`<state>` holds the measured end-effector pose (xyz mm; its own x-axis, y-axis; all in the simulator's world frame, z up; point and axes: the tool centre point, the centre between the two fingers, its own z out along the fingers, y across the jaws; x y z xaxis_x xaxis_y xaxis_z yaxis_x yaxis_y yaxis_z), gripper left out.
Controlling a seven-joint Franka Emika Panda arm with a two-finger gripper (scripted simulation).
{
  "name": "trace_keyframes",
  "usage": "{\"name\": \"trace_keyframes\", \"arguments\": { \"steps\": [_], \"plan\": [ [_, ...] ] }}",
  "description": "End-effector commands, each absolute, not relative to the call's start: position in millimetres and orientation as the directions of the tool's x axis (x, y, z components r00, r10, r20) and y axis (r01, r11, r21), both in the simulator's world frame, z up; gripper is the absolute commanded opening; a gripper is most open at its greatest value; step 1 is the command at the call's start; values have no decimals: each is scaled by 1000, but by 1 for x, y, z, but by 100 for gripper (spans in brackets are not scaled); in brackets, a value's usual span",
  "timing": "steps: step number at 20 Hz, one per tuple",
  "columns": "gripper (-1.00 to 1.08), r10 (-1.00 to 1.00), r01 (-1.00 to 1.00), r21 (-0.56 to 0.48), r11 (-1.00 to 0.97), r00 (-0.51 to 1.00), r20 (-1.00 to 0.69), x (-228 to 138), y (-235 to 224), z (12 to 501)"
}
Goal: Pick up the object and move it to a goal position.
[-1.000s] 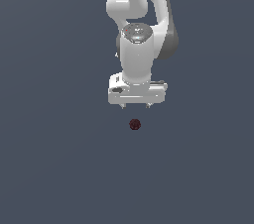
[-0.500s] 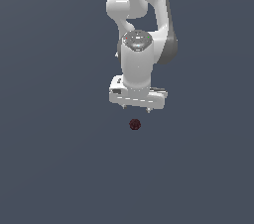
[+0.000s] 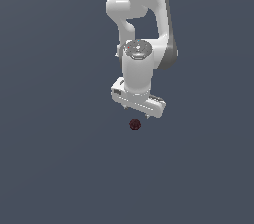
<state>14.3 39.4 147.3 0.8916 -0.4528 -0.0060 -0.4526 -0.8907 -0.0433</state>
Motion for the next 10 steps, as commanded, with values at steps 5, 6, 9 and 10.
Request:
{"name": "trace_keyframes", "arguments": {
  "steps": [5, 6, 9, 10],
  "plan": [
    [100, -604, -604, -36, -796, 797, -15, 14, 40, 133],
    [100, -625, -625, -34, -780, 780, -16, 14, 40, 131],
    [100, -687, -687, -30, -726, 727, -18, 14, 41, 125],
    [100, -706, -706, -28, -707, 708, -18, 14, 41, 123]
  ]
}}
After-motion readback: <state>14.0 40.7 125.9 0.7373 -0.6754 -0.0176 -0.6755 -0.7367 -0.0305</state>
